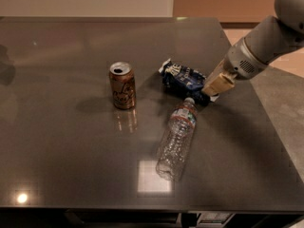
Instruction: Move blue chip bag near water bottle
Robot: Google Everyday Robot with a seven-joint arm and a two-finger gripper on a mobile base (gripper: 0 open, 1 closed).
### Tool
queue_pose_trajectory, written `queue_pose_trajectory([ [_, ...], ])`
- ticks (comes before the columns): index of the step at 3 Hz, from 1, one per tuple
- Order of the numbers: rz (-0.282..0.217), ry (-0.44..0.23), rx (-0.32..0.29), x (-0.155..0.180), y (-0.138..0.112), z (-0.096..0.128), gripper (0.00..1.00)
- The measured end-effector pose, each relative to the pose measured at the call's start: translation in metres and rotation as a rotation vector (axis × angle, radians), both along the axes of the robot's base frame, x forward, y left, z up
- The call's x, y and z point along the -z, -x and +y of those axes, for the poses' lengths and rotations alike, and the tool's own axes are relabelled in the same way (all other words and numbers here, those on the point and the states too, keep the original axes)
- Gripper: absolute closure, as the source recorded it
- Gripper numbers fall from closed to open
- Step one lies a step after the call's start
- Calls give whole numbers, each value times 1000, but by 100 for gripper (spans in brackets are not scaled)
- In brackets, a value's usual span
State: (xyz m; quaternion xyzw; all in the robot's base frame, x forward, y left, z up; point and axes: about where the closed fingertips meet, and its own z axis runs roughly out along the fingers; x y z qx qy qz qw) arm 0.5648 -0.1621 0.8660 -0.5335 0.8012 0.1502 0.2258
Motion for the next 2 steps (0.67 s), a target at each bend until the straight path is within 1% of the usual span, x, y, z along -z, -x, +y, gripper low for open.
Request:
queue_pose_trajectory([
  [1, 2, 0, -2, 1, 0, 1, 11],
  [2, 3, 0, -4, 2, 0, 3, 0],
])
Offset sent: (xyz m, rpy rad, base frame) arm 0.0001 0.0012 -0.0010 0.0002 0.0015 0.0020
